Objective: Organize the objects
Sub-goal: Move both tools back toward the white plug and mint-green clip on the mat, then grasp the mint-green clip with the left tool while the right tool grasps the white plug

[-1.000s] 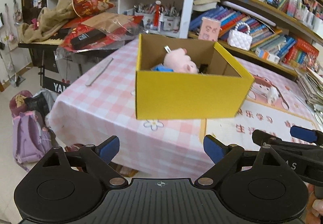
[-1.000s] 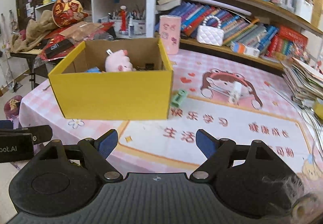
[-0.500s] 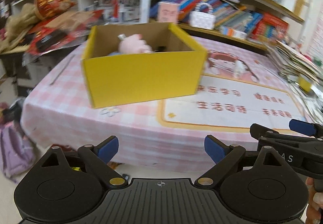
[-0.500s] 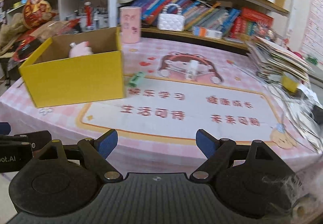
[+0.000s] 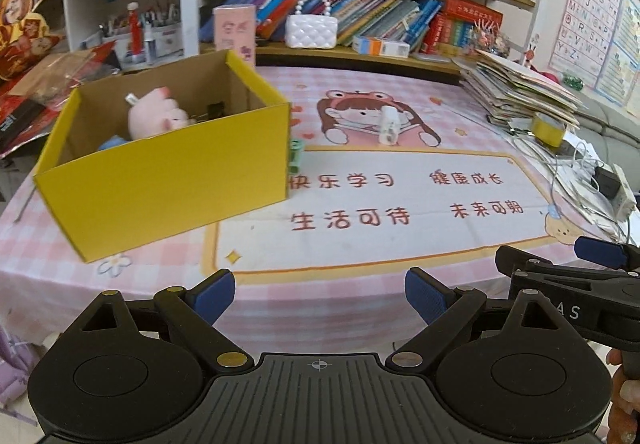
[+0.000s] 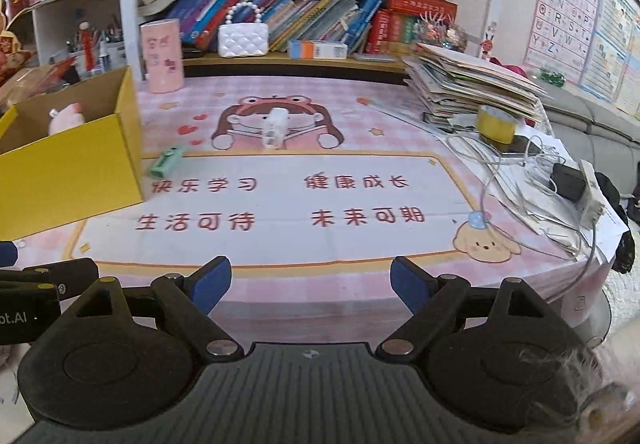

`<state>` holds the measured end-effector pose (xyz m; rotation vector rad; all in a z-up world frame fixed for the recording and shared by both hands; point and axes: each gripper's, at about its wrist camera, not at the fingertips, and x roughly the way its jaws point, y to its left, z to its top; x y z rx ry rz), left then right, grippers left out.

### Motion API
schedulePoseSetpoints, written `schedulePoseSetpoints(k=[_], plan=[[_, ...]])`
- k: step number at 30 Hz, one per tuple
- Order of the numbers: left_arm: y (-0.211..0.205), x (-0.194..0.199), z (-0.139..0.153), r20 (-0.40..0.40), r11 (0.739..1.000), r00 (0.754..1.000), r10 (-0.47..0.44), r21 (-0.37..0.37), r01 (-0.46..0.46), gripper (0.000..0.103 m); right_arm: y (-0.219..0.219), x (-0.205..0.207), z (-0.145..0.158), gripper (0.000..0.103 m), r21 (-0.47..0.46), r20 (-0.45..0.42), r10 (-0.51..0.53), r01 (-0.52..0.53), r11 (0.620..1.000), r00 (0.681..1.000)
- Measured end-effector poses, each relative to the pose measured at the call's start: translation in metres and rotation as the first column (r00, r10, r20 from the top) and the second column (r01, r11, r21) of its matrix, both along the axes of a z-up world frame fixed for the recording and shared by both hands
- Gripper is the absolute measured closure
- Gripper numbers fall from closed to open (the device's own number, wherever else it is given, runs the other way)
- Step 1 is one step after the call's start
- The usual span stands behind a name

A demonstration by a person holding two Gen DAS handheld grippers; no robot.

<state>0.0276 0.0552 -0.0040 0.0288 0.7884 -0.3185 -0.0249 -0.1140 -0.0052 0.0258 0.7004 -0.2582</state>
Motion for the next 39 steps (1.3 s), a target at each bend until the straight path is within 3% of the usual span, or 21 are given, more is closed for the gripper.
schedulePoseSetpoints(k=[13,17,20,22,25,32,39], plan=[[-0.042,0.043,-0.007,-0.03,1.0,0.999,0.011,0.001,-0.011,0.009,-0.042,0.049,-0.002,0.016,0.002,-0.034,0.021,-0.021,1.0,0.999],[-0.054,0.057,-0.006,-0.011,1.0,1.0,0.03,0.011,-0.029,0.012,-0.054,0.07,-0.003,0.021,0.007,-0.039,0.053,-0.053,0.999,0.998],[-0.067,0.069,-0.006,0.01,0.998,0.999,0.04,0.037,-0.04,0.027,-0.066,0.088,-0.004,0.036,0.026,-0.043,0.085,-0.084,0.996,0.995],[-0.075,0.077,-0.007,0.017,0.997,0.999,0.048,0.055,-0.049,0.044,-0.074,0.1,-0.005,0.039,0.044,-0.043,0.112,-0.11,0.993,0.993],[-0.088,0.092,-0.01,0.038,0.993,0.996,0.077,0.088,-0.08,0.056,-0.084,0.118,-0.004,0.044,0.063,-0.03,0.152,-0.15,0.987,0.988],[-0.109,0.14,-0.023,0.059,0.967,0.978,0.199,0.152,-0.206,0.059,-0.103,0.163,-0.006,0.045,0.09,-0.008,0.221,-0.219,0.971,0.975],[-0.109,0.175,-0.044,-0.014,0.948,0.954,0.3,0.12,-0.296,0.059,-0.114,0.214,-0.011,0.045,0.152,0.005,0.284,-0.282,0.947,0.959]])
